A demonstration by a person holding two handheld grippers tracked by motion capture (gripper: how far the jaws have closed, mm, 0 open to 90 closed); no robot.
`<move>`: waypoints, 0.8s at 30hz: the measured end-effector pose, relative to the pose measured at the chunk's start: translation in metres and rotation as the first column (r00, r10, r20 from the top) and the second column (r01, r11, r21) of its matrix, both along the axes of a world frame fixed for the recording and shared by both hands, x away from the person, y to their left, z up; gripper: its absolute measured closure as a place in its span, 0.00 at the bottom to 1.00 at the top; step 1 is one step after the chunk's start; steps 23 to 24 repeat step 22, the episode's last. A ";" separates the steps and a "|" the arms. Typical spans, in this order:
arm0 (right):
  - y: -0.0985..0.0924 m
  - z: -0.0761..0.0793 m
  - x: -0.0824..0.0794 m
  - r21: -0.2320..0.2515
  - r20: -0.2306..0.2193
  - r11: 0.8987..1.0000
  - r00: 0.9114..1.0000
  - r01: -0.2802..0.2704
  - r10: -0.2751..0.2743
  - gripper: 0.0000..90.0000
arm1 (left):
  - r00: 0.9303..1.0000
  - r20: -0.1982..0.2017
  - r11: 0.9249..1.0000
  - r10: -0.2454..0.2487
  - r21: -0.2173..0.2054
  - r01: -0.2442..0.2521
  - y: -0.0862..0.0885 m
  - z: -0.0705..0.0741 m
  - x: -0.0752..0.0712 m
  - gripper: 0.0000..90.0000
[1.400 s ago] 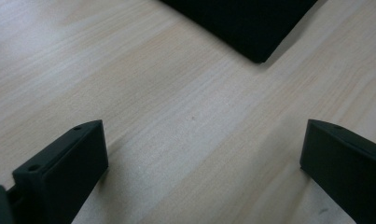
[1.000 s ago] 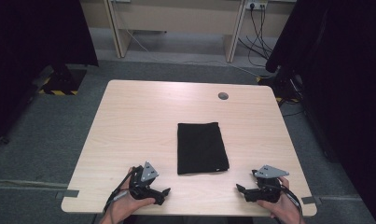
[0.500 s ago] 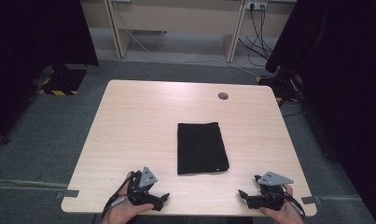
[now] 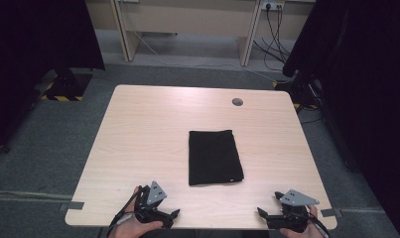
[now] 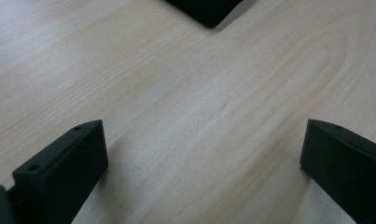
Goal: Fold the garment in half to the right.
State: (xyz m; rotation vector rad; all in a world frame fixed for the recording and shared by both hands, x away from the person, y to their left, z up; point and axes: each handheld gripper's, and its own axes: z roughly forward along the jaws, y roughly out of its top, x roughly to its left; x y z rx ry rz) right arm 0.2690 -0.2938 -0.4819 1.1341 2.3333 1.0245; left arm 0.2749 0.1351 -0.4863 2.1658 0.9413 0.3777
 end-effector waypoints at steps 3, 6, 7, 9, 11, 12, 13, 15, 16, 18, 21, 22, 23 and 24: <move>-0.001 0.000 -0.003 0.003 0.002 1.000 1.000 0.002 -0.002 0.16 | 1.000 0.002 1.000 -0.002 0.000 0.002 0.000 0.000 -0.003 0.00; -0.003 -0.001 -0.006 0.005 0.005 1.000 1.000 0.006 -0.006 0.16 | 1.000 0.004 1.000 0.001 -0.002 -0.001 0.000 0.000 -0.006 0.00; -0.004 -0.001 -0.007 0.004 0.004 1.000 1.000 0.010 -0.010 0.16 | 1.000 0.004 1.000 0.002 -0.001 -0.002 0.000 0.000 -0.007 0.00; -0.004 -0.001 -0.009 0.006 0.005 1.000 1.000 0.014 -0.014 0.16 | 1.000 0.001 1.000 0.001 0.002 -0.001 0.000 0.000 -0.008 0.00; -0.005 -0.001 -0.011 0.006 0.008 1.000 1.000 0.016 -0.016 0.16 | 1.000 0.001 1.000 0.000 0.002 0.000 0.000 0.000 -0.010 0.00; -0.005 -0.001 -0.011 0.006 0.007 1.000 1.000 0.016 -0.016 0.16 | 1.000 0.002 1.000 -0.001 0.000 0.001 0.000 0.000 -0.010 0.00; -0.006 -0.001 -0.012 0.005 0.007 1.000 1.000 0.014 -0.014 0.16 | 1.000 0.003 1.000 -0.003 -0.002 0.003 0.000 0.000 -0.010 0.00; -0.007 -0.001 -0.013 0.006 0.008 1.000 1.000 0.013 -0.013 0.16 | 1.000 0.003 1.000 -0.003 -0.001 0.003 0.000 0.000 -0.011 0.00; -0.007 -0.001 -0.013 0.008 0.010 1.000 1.000 0.013 -0.013 0.16 | 1.000 0.002 1.000 -0.003 0.000 0.003 0.000 0.000 -0.011 0.00; -0.007 -0.001 -0.014 0.010 0.011 1.000 1.000 0.012 -0.012 0.16 | 1.000 0.003 1.000 -0.003 -0.001 0.003 0.000 0.000 -0.011 0.00; -0.007 -0.001 -0.014 0.011 0.012 1.000 1.000 0.013 -0.014 0.15 | 1.000 0.003 1.000 -0.003 -0.001 0.003 0.000 0.000 -0.011 0.00; -0.007 -0.001 -0.014 0.010 0.013 1.000 1.000 0.013 -0.013 0.15 | 1.000 0.003 1.000 -0.003 0.000 0.003 0.000 0.000 -0.011 0.00; -0.007 -0.001 -0.014 0.010 0.013 1.000 1.000 0.013 -0.013 0.15 | 1.000 0.003 1.000 -0.003 0.000 0.003 0.000 0.000 -0.011 0.00; -0.007 -0.001 -0.014 0.010 0.013 1.000 1.000 0.013 -0.013 0.15 | 1.000 0.003 1.000 -0.003 0.000 0.003 0.000 0.000 -0.011 0.00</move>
